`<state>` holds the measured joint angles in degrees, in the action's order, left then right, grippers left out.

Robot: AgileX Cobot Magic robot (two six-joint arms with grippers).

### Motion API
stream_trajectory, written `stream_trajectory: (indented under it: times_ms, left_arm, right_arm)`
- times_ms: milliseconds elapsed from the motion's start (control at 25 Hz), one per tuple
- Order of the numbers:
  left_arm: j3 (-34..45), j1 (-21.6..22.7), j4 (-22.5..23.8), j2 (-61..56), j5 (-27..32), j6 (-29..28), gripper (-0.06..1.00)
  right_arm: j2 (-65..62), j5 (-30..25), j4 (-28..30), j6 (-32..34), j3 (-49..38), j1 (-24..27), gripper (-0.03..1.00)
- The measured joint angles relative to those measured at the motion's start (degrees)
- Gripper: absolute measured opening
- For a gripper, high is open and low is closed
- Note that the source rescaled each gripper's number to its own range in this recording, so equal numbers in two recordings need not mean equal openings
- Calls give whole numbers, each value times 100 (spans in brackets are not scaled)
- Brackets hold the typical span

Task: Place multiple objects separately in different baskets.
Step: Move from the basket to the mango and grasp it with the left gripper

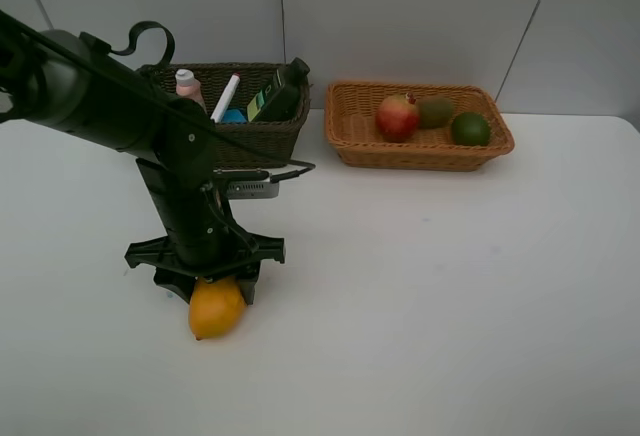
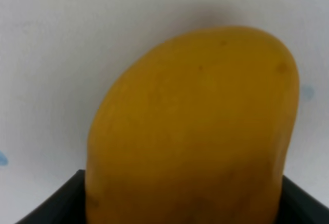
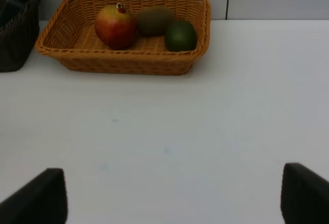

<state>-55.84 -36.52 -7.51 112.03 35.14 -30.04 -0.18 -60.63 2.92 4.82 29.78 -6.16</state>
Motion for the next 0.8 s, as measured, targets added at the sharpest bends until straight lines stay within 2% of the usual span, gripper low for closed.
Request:
stream_trajectory:
  times_ms: [600, 800]
  left_arm:
    - [0, 0, -133, -6, 5, -6, 75]
    - [-56, 0, -144, -396, 5, 73, 75]
  right_arm:
    - [0, 0, 0, 0, 0, 0, 100]
    - [0, 0, 0, 0, 0, 0, 100]
